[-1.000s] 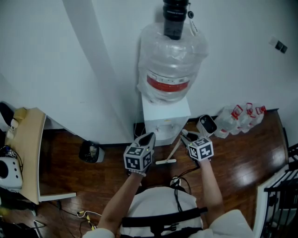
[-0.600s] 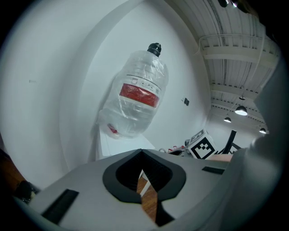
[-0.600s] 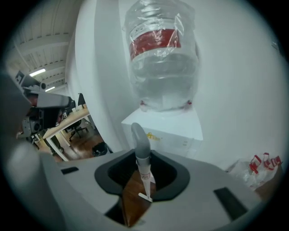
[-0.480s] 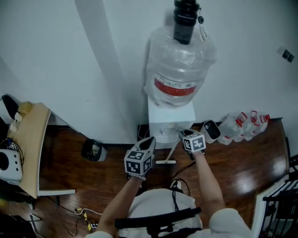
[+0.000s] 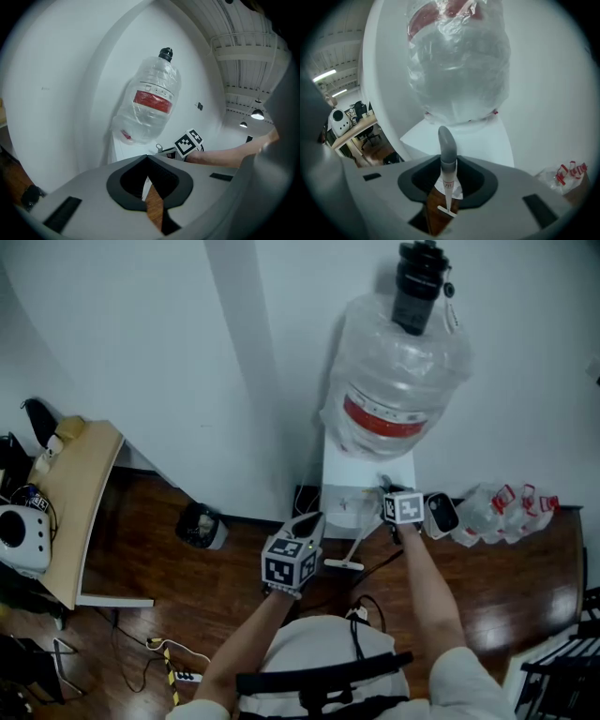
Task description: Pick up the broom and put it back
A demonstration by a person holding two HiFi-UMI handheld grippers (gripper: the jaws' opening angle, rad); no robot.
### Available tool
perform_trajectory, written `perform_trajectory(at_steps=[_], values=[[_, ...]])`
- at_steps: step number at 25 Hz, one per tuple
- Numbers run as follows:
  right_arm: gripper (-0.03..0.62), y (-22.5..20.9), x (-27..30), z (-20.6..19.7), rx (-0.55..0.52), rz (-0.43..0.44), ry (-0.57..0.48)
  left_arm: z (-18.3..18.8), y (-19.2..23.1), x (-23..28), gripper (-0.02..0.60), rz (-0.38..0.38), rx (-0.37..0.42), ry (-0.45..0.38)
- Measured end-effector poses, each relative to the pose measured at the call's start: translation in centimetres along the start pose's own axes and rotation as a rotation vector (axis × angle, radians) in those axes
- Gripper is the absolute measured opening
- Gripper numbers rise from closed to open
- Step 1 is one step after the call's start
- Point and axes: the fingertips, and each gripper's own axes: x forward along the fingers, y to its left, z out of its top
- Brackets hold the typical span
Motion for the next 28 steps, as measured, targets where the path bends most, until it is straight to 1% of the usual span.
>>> perform_trajectory(at_steps=[2, 4, 6, 9, 11, 12, 13, 14, 17, 21, 23, 28], values=[[0.154, -0.1, 0.2, 0.4, 0.004, -0.003, -0.003, 0.1, 0.1, 0.1, -0.012, -0.001, 0.001, 0.0], [0.155, -0.2, 0.2, 0.7, 0.015, 0.001, -0.014, 0.2, 0.1, 0.3, -0.012, -0.006, 0.006, 0.004], [0.179, -0.2, -0.5, 0.8, 0.023, 0.005, -0.031, 0.1, 0.0, 0.5, -0.012, -0.013, 0.011, 0.009], [0.189, 0.1, -2.7, 0.6, 0.054, 0.001, -0.083, 0.0, 0.0, 0.9, -0.012, -0.027, 0.012, 0.016], [0.189, 0.4, -4.7, -0.1, 0.096, 0.014, -0.128, 0.1, -0.1, 1.3, -0.012, -0.039, 0.014, 0.018], [0.158, 0.7, -5.7, -0.6, 0.128, 0.032, -0.149, 0.1, -0.2, 1.6, -0.012, -0.045, 0.015, 0.019], [0.078, 0.9, -6.7, -1.2, 0.168, 0.056, -0.169, 0.2, -0.3, 1.8, -0.012, -0.051, 0.016, 0.019], [0.012, 1.1, -7.7, -2.0, 0.216, 0.082, -0.19, 0.3, -0.4, 2.0, -0.012, -0.056, 0.018, 0.019], [0.005, 1.5, -11.1, -4.2, 0.362, 0.134, -0.25, 0.6, -0.9, 2.5, -0.012, -0.075, 0.023, 0.015], [0.005, 1.8, -15.8, -5.0, 0.466, 0.105, -0.349, 1.2, -1.8, 3.1, -0.012, -0.097, 0.025, 0.001], [0.005, 1.6, -17.0, -4.8, 0.472, 0.085, -0.379, 1.5, -2.3, 3.6, -0.012, -0.104, 0.019, -0.006], [0.005, 0.6, -18.3, -3.9, 0.395, 0.068, -0.383, 1.7, -4.4, 4.8, -0.012, -0.114, 0.021, -0.004]])
